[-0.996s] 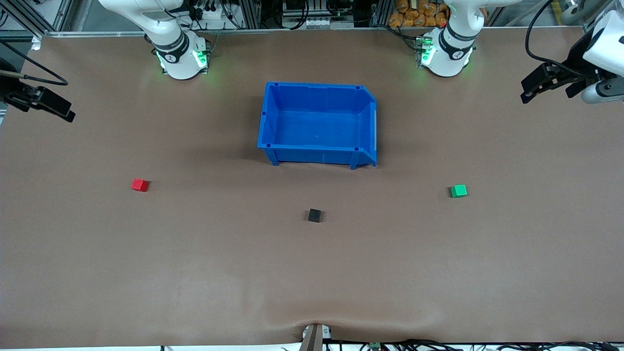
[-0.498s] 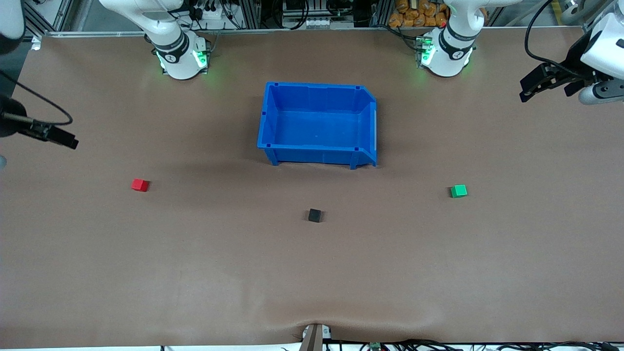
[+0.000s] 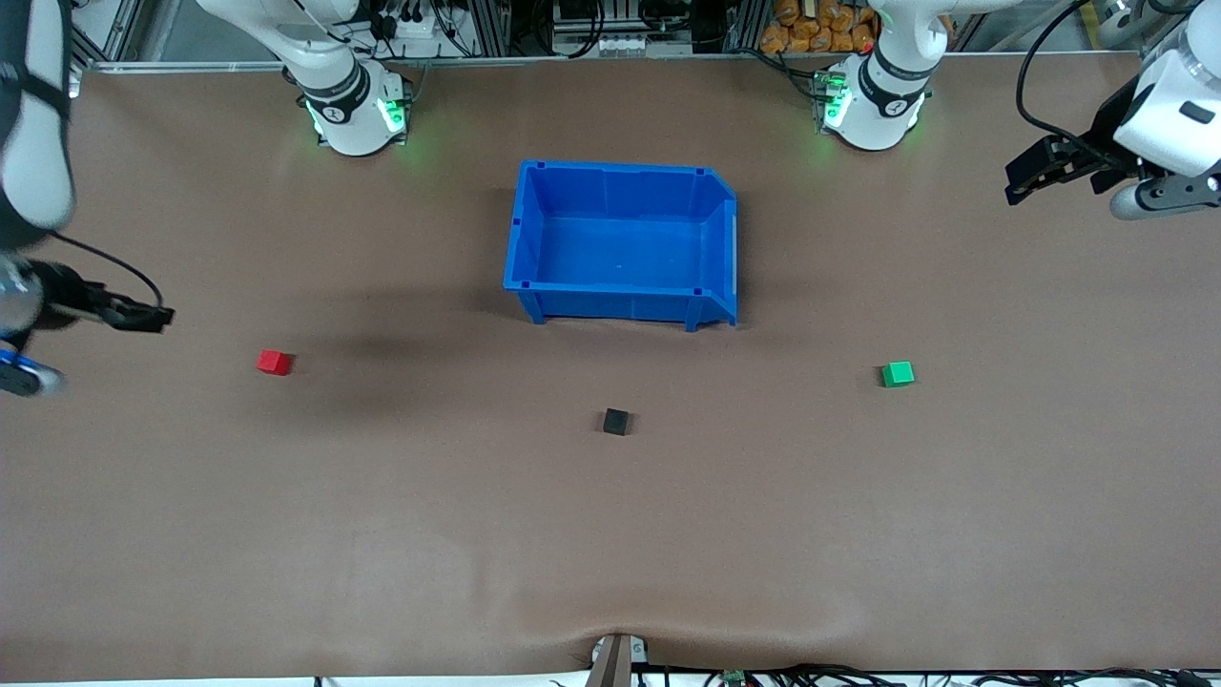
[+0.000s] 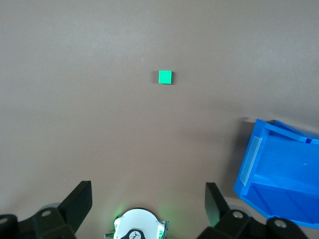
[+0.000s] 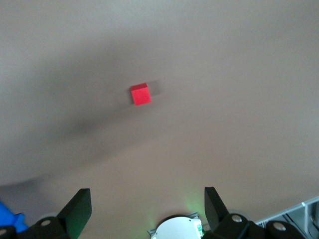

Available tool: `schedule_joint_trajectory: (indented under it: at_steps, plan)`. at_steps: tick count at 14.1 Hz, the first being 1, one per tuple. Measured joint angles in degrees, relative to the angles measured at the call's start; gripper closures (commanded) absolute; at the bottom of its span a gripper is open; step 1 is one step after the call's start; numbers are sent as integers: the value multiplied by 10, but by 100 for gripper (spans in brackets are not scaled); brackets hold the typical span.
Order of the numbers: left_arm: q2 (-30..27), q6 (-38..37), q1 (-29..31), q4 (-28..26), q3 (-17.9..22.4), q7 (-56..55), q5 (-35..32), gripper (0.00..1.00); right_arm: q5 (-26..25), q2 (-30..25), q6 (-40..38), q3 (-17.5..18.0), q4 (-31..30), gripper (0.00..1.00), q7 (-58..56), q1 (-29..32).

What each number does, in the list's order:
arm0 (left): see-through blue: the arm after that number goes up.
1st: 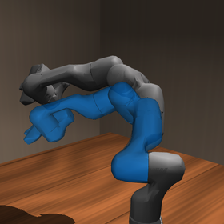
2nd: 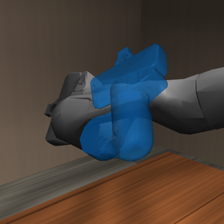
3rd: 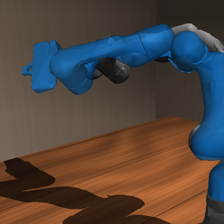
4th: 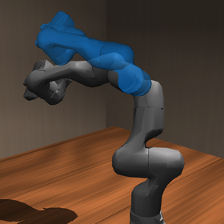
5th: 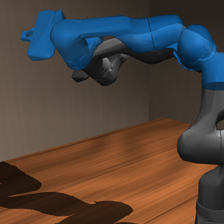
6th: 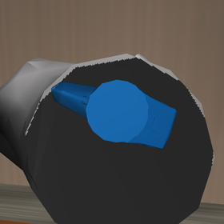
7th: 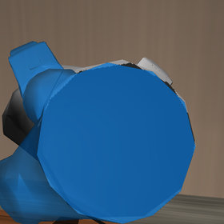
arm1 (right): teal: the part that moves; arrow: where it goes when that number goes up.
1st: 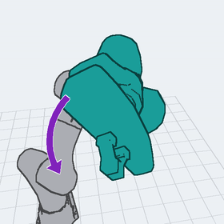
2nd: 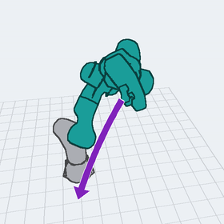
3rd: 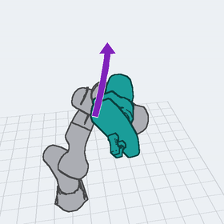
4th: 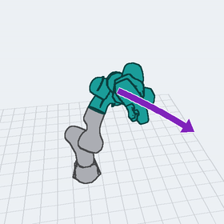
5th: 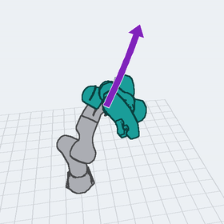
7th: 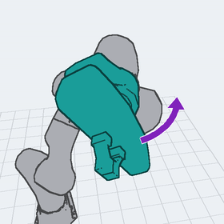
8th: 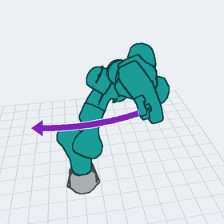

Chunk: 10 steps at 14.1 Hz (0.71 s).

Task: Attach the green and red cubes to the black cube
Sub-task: 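Lower the right gripper onto the red cube while the left gripper reaches the green cube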

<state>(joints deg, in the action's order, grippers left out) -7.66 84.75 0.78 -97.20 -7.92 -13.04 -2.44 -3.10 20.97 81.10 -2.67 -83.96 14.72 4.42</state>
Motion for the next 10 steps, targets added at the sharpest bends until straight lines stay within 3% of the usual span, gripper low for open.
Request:
schedule_joint_trajectory:
  at_steps: [5, 10]
  plan:
    - [4, 97, 1, -88, 1, -2, 0, 0, 5, 119, 62, 0, -8, 0, 0, 10]
    - [15, 291, 1, -224, 1, -32, 0, 0, 5, 164, 247, 0, -100, 2, -1, 12]
